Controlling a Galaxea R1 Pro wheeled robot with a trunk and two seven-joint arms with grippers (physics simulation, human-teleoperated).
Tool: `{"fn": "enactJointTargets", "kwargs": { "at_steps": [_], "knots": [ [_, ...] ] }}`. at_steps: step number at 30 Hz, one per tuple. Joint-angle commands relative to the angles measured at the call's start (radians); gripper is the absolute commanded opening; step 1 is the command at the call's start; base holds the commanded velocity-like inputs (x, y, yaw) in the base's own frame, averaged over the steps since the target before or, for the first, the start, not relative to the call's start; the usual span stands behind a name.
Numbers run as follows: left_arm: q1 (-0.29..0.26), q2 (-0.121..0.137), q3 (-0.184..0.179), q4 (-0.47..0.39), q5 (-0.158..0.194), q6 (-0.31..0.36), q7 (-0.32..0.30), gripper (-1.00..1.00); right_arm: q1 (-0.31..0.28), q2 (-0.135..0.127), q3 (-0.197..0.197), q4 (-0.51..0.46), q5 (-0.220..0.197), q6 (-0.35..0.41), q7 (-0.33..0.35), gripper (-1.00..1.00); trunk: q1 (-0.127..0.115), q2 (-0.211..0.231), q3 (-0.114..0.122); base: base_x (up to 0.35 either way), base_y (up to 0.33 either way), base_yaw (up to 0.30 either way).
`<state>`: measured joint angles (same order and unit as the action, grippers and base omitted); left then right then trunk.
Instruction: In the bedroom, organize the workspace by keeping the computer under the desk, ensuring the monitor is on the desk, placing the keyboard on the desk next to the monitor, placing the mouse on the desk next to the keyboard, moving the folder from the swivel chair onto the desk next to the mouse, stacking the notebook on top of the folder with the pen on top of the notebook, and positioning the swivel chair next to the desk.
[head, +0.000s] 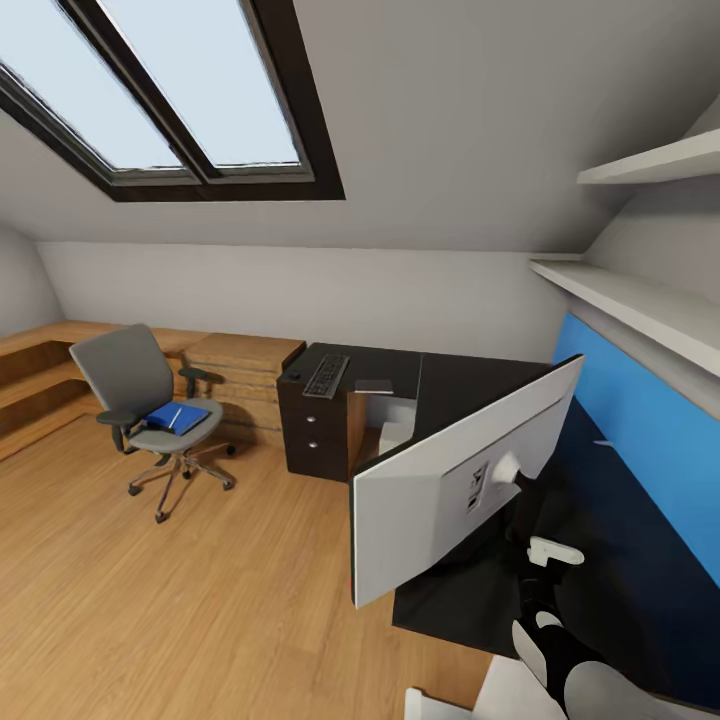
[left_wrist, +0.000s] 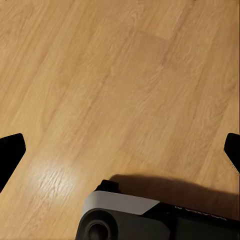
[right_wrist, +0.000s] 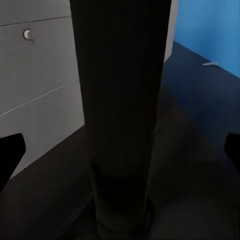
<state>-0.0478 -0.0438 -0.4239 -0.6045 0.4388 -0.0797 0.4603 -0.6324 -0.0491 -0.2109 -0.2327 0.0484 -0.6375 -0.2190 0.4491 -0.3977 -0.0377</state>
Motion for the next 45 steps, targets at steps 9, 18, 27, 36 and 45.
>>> {"fn": "enactJointTargets", "kwargs": {
  "at_steps": [9,18,27,36,45],
  "knots": [
    [-0.001,0.001,-0.007,0.000,0.011,-0.007,0.007,1.00,-0.001,0.000,-0.001,0.001,0.005,-0.002,-0.005,1.00,0.001,-0.002,-0.002,0.052,-0.036,0.000],
    [-0.001,0.001,-0.007,0.000,0.011,-0.007,0.007,1.00,-0.001,0.000,-0.001,0.001,0.005,-0.002,-0.005,1.00,0.001,-0.002,-0.002,0.048,-0.023,0.000],
    [-0.001,0.001,-0.007,0.000,0.011,-0.007,0.007,1.00,-0.001,0.002,-0.001,0.001,0.005,-0.002,-0.005,1.00,0.001,-0.002,-0.002,0.041,-0.002,0.000],
    [-0.001,0.002,-0.007,0.000,0.011,-0.006,0.007,1.00,-0.001,0.001,-0.001,0.001,0.005,-0.002,-0.005,1.00,0.001,-0.002,-0.002,0.059,0.000,0.000],
    [-0.001,0.002,-0.007,0.000,0.011,-0.006,0.007,1.00,-0.001,0.001,-0.001,0.001,0.005,-0.002,-0.005,-1.00,0.001,-0.002,-0.002,0.001,0.000,0.000]
  ]
}}
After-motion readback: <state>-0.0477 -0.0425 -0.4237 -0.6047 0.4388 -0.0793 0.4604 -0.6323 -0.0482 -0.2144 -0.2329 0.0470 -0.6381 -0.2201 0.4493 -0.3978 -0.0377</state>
